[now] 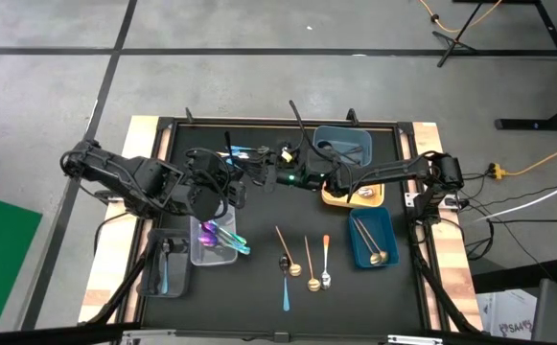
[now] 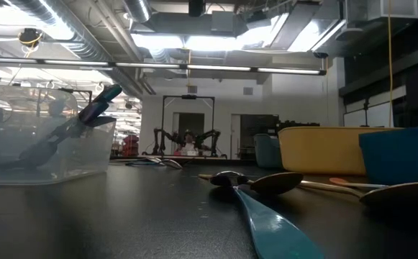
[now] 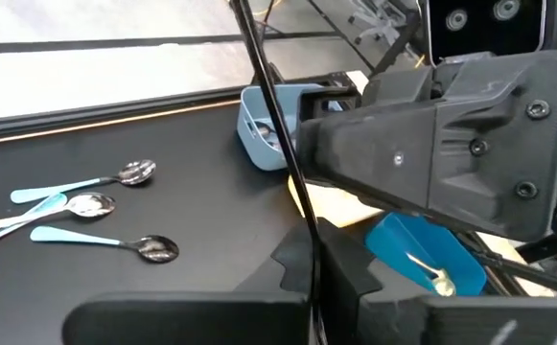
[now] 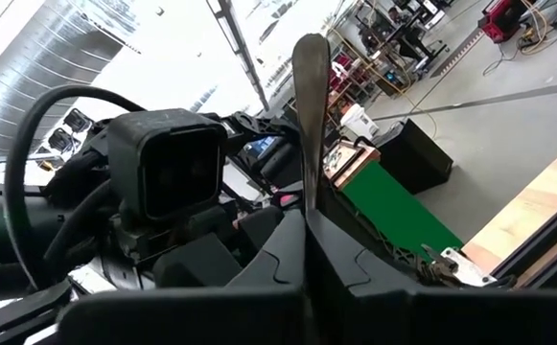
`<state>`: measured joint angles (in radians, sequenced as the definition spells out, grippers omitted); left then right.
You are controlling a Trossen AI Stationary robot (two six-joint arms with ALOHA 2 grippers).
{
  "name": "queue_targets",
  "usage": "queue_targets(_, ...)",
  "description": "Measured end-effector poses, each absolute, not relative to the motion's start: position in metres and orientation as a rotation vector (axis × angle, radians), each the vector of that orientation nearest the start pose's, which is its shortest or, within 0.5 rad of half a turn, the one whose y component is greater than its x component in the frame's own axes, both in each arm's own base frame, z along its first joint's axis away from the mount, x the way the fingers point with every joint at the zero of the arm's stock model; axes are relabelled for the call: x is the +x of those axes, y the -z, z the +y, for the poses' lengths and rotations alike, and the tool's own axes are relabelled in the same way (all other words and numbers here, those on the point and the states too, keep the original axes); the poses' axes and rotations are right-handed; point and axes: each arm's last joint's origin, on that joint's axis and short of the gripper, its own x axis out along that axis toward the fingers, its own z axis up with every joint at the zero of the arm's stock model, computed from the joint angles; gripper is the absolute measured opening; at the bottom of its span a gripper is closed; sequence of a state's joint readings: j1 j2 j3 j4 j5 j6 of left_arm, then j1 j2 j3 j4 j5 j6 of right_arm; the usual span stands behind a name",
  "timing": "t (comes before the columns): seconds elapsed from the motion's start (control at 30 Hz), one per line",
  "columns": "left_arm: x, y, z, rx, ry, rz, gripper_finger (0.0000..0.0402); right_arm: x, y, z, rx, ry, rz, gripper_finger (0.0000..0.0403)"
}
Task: Sort silverware by color (type)
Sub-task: Put the black spoon into the light blue bin
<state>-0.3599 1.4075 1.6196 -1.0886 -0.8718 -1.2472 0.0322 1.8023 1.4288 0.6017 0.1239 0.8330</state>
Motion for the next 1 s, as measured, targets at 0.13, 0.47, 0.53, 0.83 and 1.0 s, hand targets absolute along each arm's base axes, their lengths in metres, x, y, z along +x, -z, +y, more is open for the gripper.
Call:
queue_targets(0.13, 0.2505, -0.4078, -0.0706, -0.657, -0.815, 0.312, 0.0001, 0.4244, -0.3487, 0.0101, 0.846, -0.01, -0.252, 0.0)
queue_targets(0.47, 0.2506, -0.4074, -0.0711, -0.664, -0.805, 0.324, 0.0, 0.4247, -0.348, 0.0105, 0.845, -0.016, -0.24, 0.0001)
queue_targets(0.53, 0.2506, -0.4074, -0.0711, -0.664, -0.805, 0.325, 0.0, 0.4247, -0.348, 0.0105, 0.845, -0.016, -0.24, 0.0001)
queue_targets(0.83, 0.2507, -0.4074, -0.0712, -0.666, -0.802, 0.328, 0.0, 0.4248, -0.3479, 0.0117, 0.838, -0.066, -0.217, 0.0035)
queue_targets(1.0, 0.2507, -0.4072, -0.0714, -0.669, -0.797, 0.336, 0.0, 0.4247, -0.3478, 0.012, 0.833, -0.077, -0.205, 0.0085)
